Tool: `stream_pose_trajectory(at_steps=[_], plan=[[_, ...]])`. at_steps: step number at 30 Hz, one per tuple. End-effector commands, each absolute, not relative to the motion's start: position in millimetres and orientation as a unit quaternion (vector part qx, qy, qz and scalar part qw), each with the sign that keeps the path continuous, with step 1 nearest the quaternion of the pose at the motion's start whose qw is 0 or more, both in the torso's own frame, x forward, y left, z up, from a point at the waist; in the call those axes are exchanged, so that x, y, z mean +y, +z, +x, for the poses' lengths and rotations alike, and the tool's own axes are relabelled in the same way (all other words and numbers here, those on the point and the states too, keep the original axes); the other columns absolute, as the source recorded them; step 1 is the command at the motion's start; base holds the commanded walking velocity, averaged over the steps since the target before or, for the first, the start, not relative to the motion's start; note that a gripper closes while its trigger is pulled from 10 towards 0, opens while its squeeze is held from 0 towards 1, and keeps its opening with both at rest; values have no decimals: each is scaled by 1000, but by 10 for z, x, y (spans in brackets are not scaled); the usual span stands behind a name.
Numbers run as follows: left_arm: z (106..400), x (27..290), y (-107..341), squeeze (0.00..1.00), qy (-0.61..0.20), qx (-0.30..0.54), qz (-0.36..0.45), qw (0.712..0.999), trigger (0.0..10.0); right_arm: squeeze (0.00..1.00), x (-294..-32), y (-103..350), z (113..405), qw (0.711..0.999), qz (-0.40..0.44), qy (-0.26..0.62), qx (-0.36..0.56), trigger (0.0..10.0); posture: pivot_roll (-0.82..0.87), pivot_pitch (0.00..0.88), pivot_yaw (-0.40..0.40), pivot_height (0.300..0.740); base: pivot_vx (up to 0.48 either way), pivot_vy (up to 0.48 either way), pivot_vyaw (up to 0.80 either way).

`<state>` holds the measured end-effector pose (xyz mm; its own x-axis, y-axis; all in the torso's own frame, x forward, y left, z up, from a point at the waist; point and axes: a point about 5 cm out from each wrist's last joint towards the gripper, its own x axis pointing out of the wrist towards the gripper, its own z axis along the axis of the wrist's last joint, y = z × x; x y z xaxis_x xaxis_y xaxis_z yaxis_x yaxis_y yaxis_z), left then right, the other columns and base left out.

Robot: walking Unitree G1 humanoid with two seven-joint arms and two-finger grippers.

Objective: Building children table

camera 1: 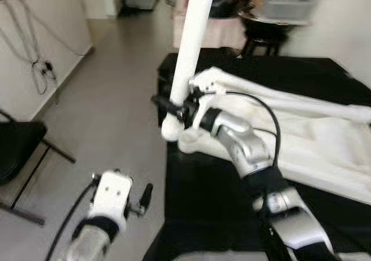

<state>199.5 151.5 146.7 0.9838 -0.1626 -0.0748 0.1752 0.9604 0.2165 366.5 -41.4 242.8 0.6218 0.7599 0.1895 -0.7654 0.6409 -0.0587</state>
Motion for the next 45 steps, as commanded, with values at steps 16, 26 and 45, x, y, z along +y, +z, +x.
stream_pose_trajectory(at_steps=[16,26,45], plan=[[1907,1386,1505,0,-198,30,145,969,10000,0,-680,2640,3950,903,31,421,-83,10000,-23,220,-107,740,0,0,0],[1814,1572,1631,0,-130,7,207,970,10000,0,-780,2901,3893,853,58,504,-126,10000,1,329,-104,740,0,0,0],[1510,1369,1773,0,-245,-14,122,962,10000,0,-1084,3148,3909,820,37,549,-157,10000,12,394,-133,740,0,0,0]])
